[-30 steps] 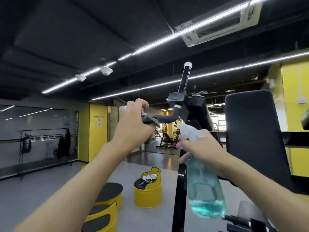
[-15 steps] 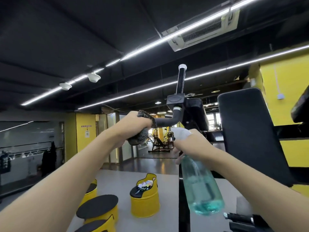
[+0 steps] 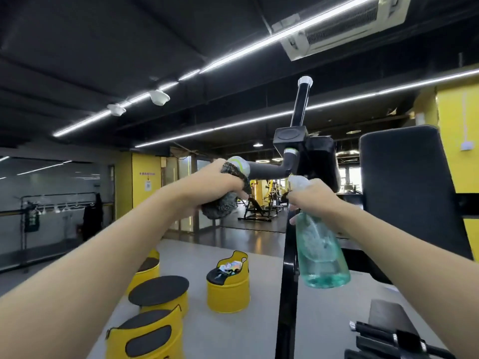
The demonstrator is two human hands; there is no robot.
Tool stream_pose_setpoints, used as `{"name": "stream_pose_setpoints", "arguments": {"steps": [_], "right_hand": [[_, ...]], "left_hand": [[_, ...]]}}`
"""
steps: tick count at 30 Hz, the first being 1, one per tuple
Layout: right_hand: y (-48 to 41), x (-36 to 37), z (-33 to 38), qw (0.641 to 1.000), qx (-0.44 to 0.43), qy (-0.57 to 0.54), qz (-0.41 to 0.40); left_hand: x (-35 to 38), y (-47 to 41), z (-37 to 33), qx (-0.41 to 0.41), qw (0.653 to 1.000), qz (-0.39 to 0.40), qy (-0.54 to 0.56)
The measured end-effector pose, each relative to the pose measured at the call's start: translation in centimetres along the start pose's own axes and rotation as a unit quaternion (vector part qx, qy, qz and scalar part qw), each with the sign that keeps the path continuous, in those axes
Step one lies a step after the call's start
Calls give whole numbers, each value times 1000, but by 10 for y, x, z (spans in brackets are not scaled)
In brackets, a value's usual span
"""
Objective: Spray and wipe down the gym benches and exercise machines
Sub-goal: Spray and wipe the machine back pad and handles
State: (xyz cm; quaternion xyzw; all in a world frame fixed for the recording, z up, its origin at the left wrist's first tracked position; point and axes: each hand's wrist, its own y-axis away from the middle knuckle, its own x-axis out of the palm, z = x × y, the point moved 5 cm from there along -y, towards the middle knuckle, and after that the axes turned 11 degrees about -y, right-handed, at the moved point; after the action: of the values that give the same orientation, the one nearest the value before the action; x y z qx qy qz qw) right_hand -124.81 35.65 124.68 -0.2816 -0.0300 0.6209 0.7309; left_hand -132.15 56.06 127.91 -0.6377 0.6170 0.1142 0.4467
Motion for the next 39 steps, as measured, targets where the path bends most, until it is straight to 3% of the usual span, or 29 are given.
{"name": "stream_pose_setpoints", "arguments": {"steps": [4, 6, 12, 14, 20, 26, 30, 32, 36, 39], "right_hand": [[7, 29, -5, 997, -17, 31, 62], [13, 42, -7, 997, -13, 28, 69], [8, 92, 1, 997, -6, -12, 71], [2, 111, 2, 996, 12, -55, 75], [-21, 155, 7, 989, 34, -116, 90], [-23, 164, 16, 995, 33, -76, 58], [5, 139, 17, 996, 79, 5, -34], [23, 114, 16, 987, 84, 5, -135], [71, 66, 45, 938, -2, 46, -343], [98, 78, 95, 921, -110, 149, -344]], "left_hand": [[15, 0, 60, -101, 995, -3, 2], [26, -4, 76, -110, 994, -5, 23], [55, -19, 74, -14, 991, 136, -10], [62, -26, 78, 24, 989, 149, -2], [54, -54, 113, 144, 983, 84, 77], [64, -100, 146, 164, 964, 30, 209], [74, -119, 160, 101, 951, 36, 290], [77, -120, 152, 100, 940, 55, 321], [73, -108, 119, 181, 924, 121, 315], [63, -100, 99, 216, 909, 178, 309]]}}
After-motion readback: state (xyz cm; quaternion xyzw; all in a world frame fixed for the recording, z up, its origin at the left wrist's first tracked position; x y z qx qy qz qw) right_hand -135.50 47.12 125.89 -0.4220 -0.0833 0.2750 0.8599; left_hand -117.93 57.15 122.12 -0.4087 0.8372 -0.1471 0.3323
